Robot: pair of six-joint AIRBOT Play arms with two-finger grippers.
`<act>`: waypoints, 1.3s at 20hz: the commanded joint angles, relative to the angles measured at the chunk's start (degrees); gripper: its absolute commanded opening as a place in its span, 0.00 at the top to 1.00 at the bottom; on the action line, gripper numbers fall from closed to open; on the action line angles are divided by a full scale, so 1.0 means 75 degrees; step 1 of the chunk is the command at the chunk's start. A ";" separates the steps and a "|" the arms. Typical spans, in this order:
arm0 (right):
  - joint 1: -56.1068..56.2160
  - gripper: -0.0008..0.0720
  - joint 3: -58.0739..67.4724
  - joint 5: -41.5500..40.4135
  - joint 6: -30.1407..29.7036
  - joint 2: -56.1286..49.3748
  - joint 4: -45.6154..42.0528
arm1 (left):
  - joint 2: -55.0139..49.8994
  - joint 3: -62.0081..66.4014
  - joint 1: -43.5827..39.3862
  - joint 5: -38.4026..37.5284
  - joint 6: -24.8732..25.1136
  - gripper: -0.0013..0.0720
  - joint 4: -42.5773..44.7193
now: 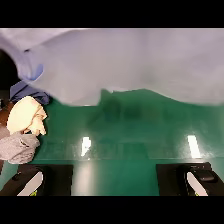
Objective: Fold the shirts.
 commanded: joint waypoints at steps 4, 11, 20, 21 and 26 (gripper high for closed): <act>-0.0530 0.98 0.1530 0.3212 0.0061 -0.2209 0.0079 | -0.0023 -0.1778 0.0006 0.0154 -0.0020 0.95 0.0350; -0.0087 0.98 -0.0516 0.3634 -0.0061 -0.4966 0.0044 | -0.2229 -0.4552 0.0003 -0.0836 -0.0099 0.95 0.0458; 0.0906 0.86 -0.1644 -0.1137 0.0093 -0.6630 0.0117 | -0.4893 -0.4814 0.0006 0.0976 0.0210 0.51 0.0449; 0.0892 0.46 -0.1641 -0.1297 0.0085 -0.6662 0.0294 | -0.4893 -0.4800 0.0009 0.1070 0.0184 0.11 0.0449; 0.0385 0.57 -0.1649 -0.0300 -0.0391 -0.6129 0.1105 | -0.4867 -0.4371 0.0408 -0.0484 0.0181 0.16 0.0455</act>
